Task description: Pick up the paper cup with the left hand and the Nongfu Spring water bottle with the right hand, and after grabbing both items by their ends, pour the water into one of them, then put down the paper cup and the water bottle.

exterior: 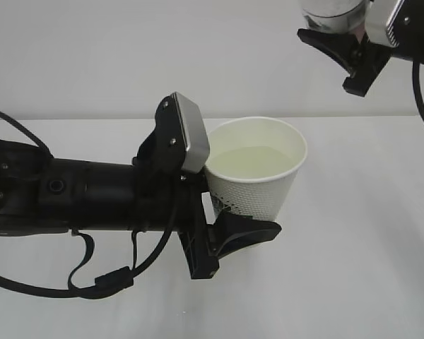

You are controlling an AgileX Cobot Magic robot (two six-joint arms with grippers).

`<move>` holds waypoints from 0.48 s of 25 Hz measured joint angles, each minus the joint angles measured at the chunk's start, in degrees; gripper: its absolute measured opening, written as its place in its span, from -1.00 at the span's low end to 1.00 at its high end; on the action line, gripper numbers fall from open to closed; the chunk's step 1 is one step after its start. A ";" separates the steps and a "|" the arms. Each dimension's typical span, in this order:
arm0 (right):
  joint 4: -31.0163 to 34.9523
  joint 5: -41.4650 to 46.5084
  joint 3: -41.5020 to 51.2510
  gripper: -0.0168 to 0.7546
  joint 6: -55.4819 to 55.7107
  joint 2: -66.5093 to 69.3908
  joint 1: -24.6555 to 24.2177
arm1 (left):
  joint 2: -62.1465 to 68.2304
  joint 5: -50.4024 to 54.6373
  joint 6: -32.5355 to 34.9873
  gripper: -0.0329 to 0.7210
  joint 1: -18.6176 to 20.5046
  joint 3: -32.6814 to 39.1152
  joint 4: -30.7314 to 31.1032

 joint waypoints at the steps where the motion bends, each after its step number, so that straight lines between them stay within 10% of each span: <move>1: 0.75 0.00 0.00 0.37 0.38 0.00 0.00 | 0.00 0.00 0.00 0.48 0.00 0.00 0.00; 12: 10.01 4.55 0.50 0.37 1.18 0.00 0.00 | 0.00 0.00 0.00 0.48 0.00 0.00 0.00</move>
